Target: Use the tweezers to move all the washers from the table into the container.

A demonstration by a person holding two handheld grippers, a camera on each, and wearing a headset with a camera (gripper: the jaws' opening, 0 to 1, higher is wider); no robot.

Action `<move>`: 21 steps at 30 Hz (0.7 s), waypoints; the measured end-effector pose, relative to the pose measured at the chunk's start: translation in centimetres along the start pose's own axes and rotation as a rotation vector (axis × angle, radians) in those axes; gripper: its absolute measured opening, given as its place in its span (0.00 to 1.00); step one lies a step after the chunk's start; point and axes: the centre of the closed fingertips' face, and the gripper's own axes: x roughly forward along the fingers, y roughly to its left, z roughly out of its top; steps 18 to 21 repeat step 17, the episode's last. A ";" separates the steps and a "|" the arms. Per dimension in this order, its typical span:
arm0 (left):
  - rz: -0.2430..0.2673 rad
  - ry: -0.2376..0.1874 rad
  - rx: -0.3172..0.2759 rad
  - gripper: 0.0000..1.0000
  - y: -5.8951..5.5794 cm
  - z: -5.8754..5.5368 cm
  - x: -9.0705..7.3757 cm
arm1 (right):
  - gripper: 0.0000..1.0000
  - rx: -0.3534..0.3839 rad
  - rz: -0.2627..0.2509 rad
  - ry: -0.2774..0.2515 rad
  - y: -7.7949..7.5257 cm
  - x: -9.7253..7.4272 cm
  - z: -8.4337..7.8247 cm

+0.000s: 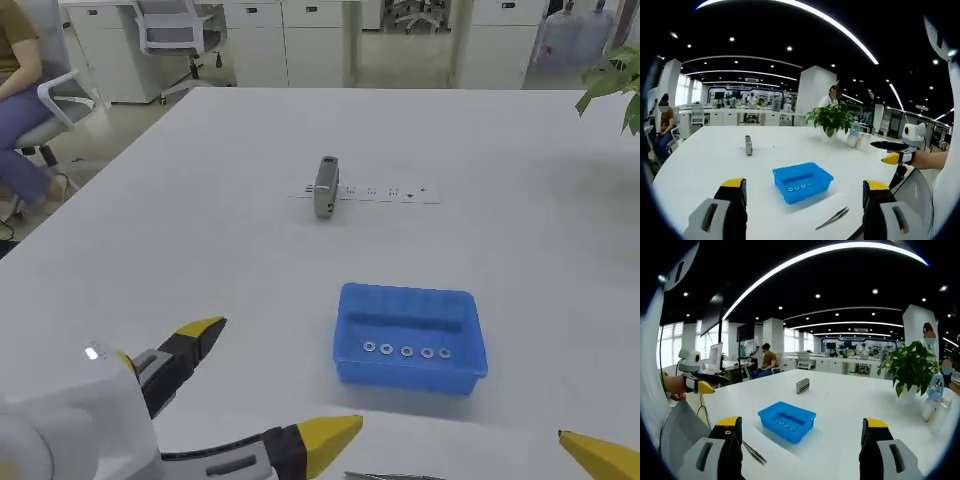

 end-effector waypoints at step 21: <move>0.004 -0.030 -0.035 0.99 0.6 0.3 -0.6 | 0.95 0.029 -0.004 0.043 0.3 0.0 -0.7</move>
